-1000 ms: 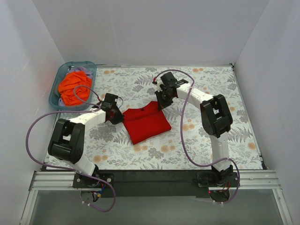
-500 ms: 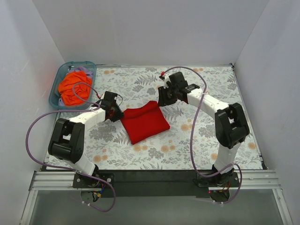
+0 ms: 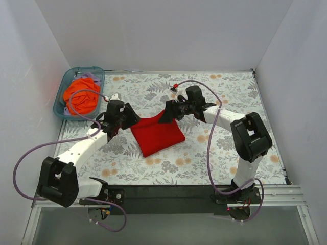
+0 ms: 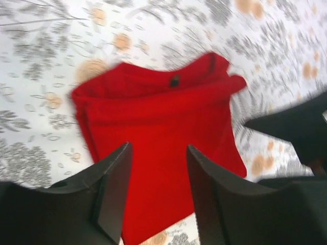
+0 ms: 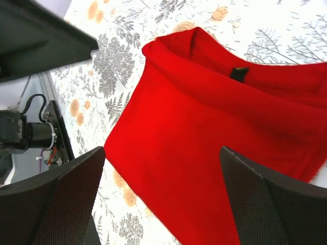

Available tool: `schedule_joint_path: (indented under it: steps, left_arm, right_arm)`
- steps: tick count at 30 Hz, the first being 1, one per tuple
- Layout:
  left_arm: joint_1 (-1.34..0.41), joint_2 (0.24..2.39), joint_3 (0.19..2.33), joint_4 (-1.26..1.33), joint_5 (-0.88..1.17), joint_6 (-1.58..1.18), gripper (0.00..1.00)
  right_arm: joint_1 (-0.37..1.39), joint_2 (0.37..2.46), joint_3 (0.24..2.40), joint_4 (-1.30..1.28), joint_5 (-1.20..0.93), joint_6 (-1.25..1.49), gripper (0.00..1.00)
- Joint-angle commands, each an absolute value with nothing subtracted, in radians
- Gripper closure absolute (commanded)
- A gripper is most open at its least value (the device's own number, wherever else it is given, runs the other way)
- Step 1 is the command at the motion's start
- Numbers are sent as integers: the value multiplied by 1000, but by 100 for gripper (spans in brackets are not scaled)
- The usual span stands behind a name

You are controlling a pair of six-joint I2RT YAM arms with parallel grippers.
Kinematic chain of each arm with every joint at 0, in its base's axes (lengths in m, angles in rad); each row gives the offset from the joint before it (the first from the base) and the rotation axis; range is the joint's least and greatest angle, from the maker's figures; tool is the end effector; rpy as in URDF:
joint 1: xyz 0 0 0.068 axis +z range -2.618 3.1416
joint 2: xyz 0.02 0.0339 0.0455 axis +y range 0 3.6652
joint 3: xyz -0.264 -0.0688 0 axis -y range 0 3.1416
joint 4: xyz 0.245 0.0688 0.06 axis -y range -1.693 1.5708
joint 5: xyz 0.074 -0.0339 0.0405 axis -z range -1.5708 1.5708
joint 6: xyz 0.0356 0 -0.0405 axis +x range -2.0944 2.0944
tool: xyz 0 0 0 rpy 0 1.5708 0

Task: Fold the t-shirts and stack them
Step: Fold the tshirt

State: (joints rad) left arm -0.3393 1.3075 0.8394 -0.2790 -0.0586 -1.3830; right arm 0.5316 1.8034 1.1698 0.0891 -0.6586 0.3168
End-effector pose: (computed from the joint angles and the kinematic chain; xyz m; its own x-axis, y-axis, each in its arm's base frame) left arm 0.2623 -0.0904 0.2370 -0.4062 -0.8966 -0.1761 -0.5750 0.4006 -0.7133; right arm 0.3348 0.2222 0.2208 -0.6898 -0.1198 -0.7141 -0.6706 0.4774 0.5677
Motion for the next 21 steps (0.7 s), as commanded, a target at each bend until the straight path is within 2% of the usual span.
schedule_joint_path:
  steps: [1,4,9,18,21]
  left_arm:
    - [-385,1284,772,-198,42,-1390,57]
    - [-387,1377,758,-137,69,-1410,68]
    - [-328,1544,816,-40,86,-1465,78]
    - [-256,1837,930,-5,169,-1506,82]
    - [-247,1876,934,-6,155,-1502,82]
  right_arm:
    - [531,1877,1198,230,-794,362,1]
    - [529,1955,1252,247,-828,374,2]
    - [509,2091,1371,313,-882,446,1]
    - [445,2310,1499,454,-885,626,2]
    - [426,2370,1499,482,-873,669,2]
